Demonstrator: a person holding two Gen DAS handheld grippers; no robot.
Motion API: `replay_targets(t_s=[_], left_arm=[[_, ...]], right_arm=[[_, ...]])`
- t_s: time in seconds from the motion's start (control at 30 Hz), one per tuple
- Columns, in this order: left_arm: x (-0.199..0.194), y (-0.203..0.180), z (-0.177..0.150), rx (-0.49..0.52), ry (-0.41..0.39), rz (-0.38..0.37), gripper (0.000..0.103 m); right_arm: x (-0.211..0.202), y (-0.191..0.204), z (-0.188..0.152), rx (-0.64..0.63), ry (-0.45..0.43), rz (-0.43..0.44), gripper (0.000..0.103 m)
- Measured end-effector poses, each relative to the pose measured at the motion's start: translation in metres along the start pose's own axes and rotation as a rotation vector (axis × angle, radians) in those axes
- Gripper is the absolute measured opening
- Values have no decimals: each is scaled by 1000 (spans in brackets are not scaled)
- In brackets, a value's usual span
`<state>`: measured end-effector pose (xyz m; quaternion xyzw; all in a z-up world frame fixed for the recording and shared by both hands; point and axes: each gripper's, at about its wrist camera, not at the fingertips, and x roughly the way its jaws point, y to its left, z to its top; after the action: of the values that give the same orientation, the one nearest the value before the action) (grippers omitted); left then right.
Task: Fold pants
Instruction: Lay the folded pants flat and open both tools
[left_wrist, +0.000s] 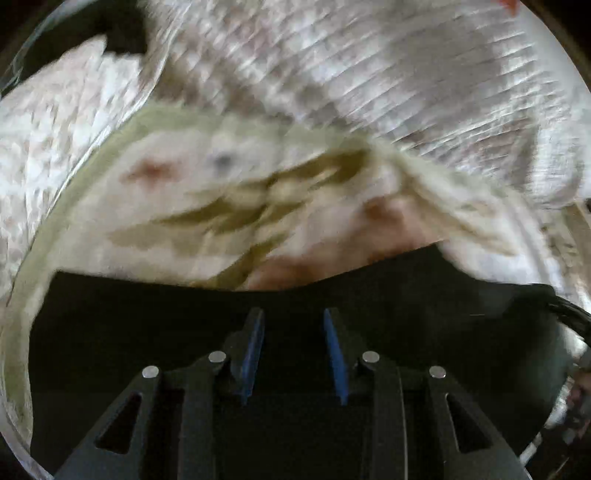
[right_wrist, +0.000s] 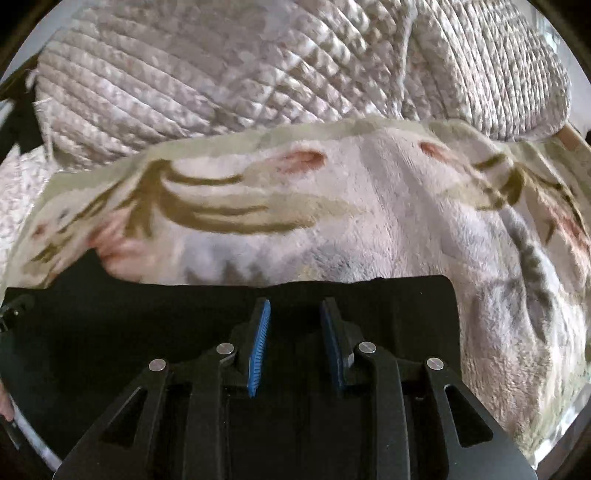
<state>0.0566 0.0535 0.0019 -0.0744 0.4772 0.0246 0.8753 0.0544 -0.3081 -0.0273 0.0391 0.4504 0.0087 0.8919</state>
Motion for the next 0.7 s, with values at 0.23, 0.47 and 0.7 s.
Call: replay_targets(t_s=[0.23,0.47,0.7], left_arm=[[-15,18,-1,-65,-74,32,36],[-14,46,-5,-94,-114,86,36],[-43,38,-14,-40,-186,119,36]], right_arm=[[-32,2,2,30,-152,32,29],[-3,-24,0,124,-33,-7,35],[-36,0,-8,40,-139,87,42]])
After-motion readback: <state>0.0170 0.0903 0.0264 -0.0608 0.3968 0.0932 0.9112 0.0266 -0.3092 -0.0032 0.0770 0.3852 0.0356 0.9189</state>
